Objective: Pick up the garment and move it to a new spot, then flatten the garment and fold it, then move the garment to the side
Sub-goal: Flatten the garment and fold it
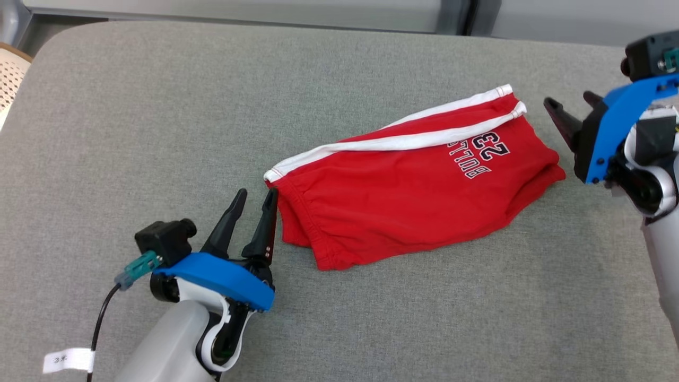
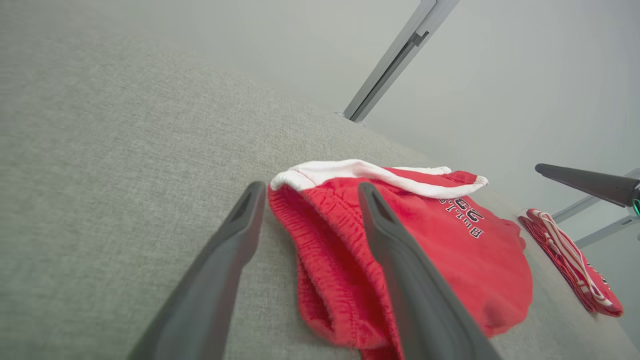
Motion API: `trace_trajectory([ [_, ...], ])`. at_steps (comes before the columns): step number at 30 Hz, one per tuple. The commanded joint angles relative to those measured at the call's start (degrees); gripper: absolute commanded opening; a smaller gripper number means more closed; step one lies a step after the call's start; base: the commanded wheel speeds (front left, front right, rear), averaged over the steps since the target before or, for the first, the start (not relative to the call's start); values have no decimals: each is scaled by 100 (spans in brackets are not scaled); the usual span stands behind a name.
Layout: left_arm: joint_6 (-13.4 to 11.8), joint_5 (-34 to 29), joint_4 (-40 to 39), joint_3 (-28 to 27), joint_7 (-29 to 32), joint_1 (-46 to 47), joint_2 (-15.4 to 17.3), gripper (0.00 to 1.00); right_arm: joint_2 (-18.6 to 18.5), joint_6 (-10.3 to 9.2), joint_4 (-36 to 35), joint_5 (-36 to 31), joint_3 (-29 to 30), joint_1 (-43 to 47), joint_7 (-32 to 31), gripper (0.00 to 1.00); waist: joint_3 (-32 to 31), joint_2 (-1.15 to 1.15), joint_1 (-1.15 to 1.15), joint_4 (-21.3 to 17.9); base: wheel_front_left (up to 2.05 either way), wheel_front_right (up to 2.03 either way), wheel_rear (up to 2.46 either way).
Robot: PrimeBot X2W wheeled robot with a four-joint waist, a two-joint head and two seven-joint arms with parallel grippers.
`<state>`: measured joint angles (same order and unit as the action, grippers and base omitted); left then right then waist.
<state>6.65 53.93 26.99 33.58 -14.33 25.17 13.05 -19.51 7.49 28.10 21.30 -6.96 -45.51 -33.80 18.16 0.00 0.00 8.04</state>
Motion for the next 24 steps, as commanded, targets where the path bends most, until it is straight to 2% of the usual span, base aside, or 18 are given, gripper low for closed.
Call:
trace_trajectory([
  [1,39,-99,-90,-77,-57,-90,64,100,-69,1,6,68,27,163,73,100,-86,0,0,-2,0,0,0],
  [3,-21,-257,-219,-194,-79,-201,107,100,-130,1,-4,86,70,294,153,100,-139,0,0,8,0,0,0],
  [6,-138,-773,-598,-659,-89,-348,98,100,-163,1,-37,103,142,483,299,100,-177,0,0,36,0,0,0],
  [9,-208,-1477,-939,-1153,-86,-585,-40,100,-184,1,-34,87,235,610,453,100,-179,0,0,62,0,0,0],
  [13,-163,-2510,-1178,-1562,-87,-783,-143,100,-103,1,21,37,297,695,580,100,-133,0,0,74,0,0,0],
  [18,-59,-3050,-1281,-2146,-88,-986,-482,100,-40,1,158,-4,335,611,596,100,-6,0,0,112,0,0,0],
  [24,49,-3305,-1309,-2539,-89,-1099,-693,100,42,1,479,-125,483,423,622,100,175,0,0,260,0,0,0],
])
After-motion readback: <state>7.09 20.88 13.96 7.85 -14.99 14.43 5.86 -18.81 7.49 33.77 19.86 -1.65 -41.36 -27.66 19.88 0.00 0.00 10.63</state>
